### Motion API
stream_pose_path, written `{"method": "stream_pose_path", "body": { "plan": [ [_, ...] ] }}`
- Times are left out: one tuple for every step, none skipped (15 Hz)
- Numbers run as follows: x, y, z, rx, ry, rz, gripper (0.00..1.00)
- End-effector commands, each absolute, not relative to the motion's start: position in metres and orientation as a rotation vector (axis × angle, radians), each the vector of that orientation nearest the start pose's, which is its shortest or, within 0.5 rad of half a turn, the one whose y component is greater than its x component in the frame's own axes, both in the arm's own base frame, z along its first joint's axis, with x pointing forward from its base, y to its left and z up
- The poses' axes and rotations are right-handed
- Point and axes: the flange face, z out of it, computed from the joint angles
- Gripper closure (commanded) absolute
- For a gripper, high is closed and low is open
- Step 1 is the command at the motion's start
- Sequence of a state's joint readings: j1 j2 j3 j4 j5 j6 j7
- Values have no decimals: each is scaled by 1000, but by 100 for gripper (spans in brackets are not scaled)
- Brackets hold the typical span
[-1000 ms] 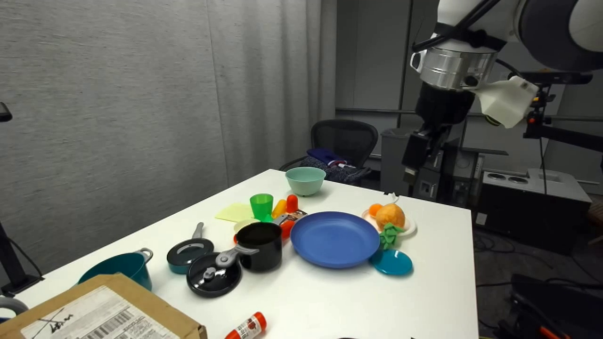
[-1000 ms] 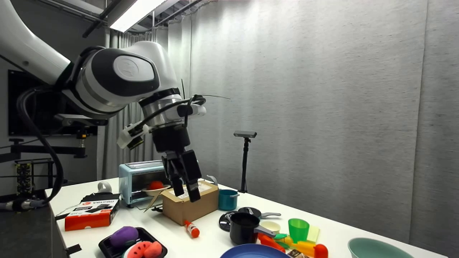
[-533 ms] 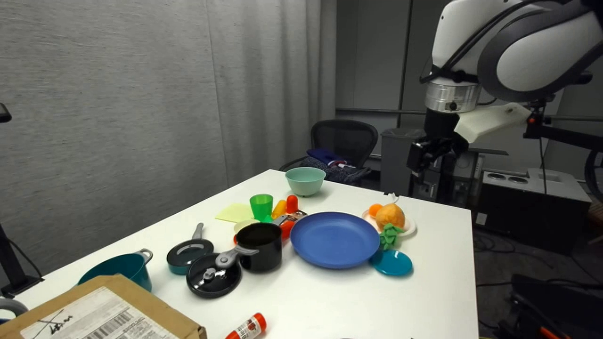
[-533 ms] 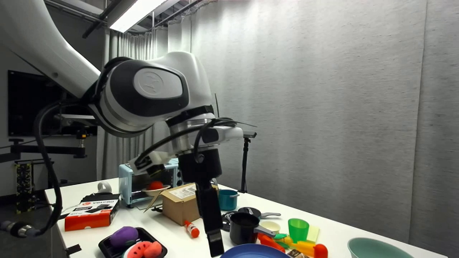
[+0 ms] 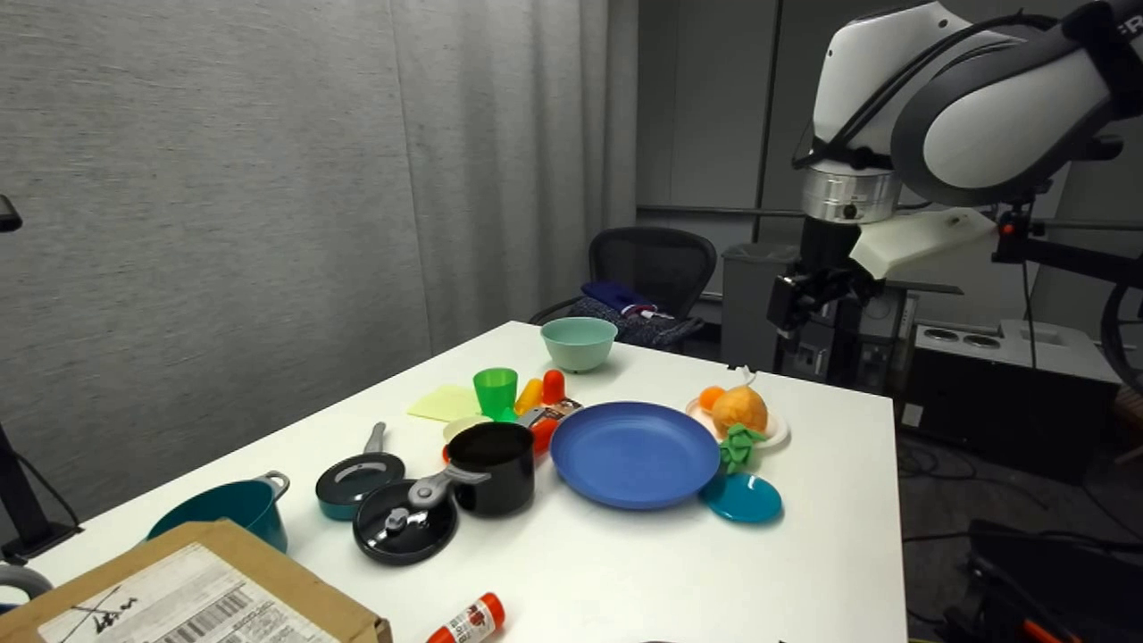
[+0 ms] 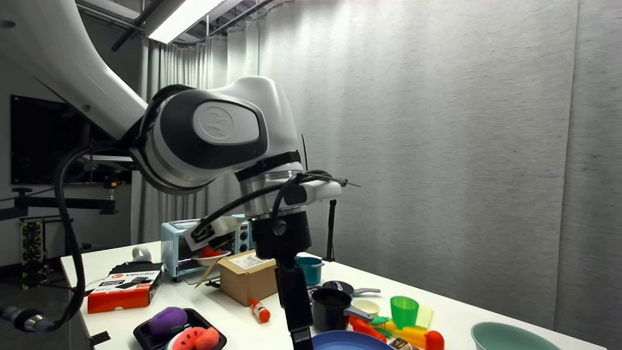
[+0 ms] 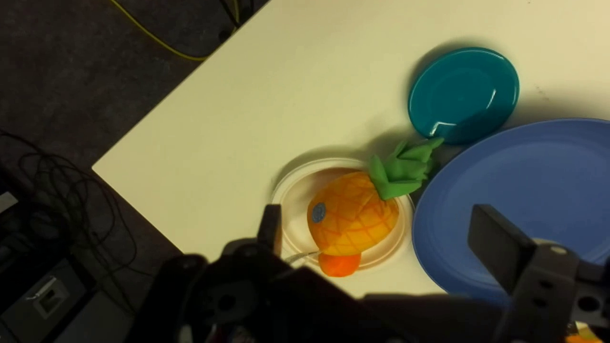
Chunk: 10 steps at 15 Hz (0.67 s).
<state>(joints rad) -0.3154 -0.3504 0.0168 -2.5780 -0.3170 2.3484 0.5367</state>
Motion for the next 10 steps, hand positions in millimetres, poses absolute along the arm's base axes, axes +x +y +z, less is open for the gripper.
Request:
{"method": "stream_pose_path", "body": {
  "plan": [
    [407,-119,396,-3226,989,-511,0],
    [412,-122,394,-3225,1002,-604,0],
    [417,-127,390,-3222,1032,-669,0],
    [420,-136,386,-3203,1099,-702,0],
    [416,-156,383,-3193,1174,-727,0],
    [415,-169,378,-3183,1237,-742,0],
    [416,-184,373,-3175,1289,-751,0],
    [417,-195,367,-3161,1336,-742,0],
    [421,-208,360,-3141,1372,-720,0],
    [431,-208,349,-3117,1398,-680,0]
  ]
}}
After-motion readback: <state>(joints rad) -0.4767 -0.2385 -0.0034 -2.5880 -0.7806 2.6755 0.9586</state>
